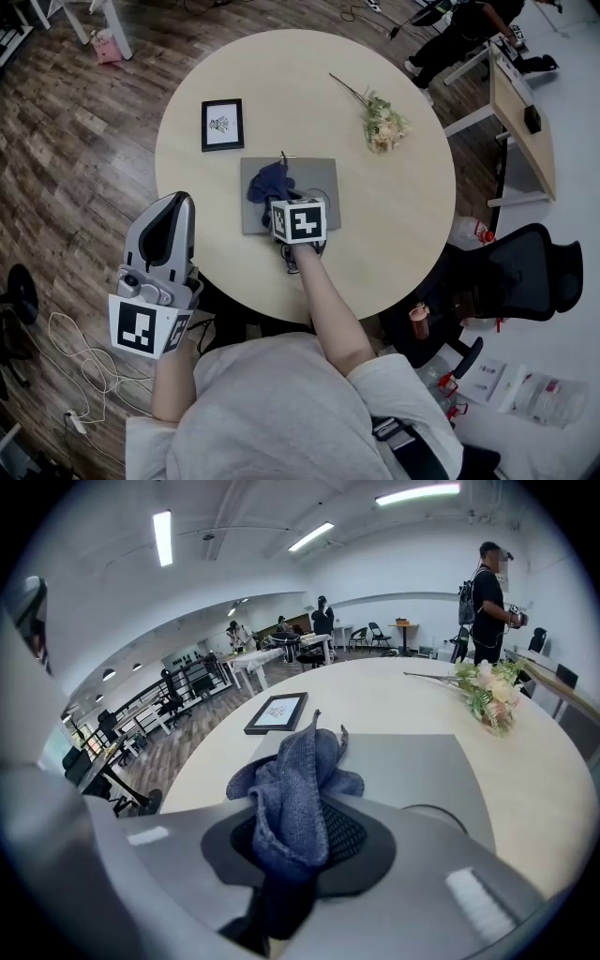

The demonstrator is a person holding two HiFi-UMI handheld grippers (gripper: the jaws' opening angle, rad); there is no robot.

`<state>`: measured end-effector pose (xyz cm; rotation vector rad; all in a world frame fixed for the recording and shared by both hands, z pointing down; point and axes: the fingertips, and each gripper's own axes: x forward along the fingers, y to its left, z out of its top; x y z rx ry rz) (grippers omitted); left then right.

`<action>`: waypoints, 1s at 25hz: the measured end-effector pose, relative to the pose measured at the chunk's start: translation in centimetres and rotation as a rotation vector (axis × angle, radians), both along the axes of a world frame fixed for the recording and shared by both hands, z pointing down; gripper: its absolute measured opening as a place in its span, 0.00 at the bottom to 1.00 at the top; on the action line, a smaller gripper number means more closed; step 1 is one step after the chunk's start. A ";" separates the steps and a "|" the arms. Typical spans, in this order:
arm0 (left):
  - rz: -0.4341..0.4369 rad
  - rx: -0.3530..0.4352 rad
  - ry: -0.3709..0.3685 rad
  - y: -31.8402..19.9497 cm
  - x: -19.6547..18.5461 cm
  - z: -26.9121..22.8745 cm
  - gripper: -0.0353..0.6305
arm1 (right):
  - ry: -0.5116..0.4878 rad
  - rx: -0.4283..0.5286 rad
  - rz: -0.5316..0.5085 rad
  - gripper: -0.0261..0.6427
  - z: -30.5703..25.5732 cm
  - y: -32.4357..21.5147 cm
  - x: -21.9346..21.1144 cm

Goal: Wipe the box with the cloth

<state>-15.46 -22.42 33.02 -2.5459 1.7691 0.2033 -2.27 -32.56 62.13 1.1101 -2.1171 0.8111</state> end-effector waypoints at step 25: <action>0.040 0.008 -0.011 -0.1 3.1 -0.4 0.06 | 0.070 0.035 0.182 0.17 -0.2 -1.9 12.5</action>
